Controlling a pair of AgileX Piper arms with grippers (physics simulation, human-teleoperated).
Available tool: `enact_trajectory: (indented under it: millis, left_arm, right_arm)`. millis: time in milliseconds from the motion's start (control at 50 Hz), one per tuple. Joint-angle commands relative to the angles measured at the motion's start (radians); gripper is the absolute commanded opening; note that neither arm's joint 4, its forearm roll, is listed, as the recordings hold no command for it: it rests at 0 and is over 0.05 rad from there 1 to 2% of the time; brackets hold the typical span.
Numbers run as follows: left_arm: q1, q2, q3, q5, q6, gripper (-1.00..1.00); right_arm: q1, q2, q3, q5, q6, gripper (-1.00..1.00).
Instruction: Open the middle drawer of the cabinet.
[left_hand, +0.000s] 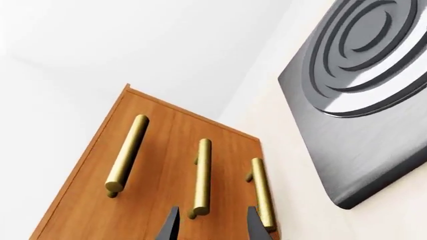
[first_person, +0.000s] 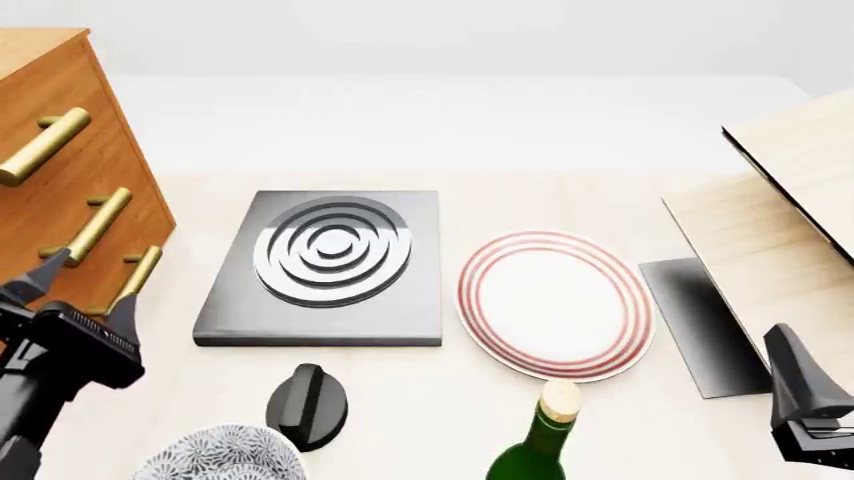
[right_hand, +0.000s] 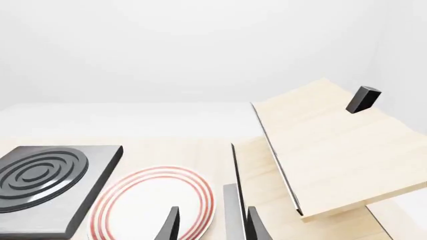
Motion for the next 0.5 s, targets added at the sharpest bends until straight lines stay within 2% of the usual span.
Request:
enact_trajectory:
  millis: [20, 500]
  left_arm:
    - [0.014, 0.042, -0.020, -0.033, -0.004, 1.00]
    - [0.034, 0.107, -0.090, -0.033, -0.007, 1.00]
  right_arm:
    - [0.003, 0.000, 0.001, -0.002, -0.001, 1.00]
    - [0.003, 0.000, 0.001, -0.002, -0.001, 1.00]
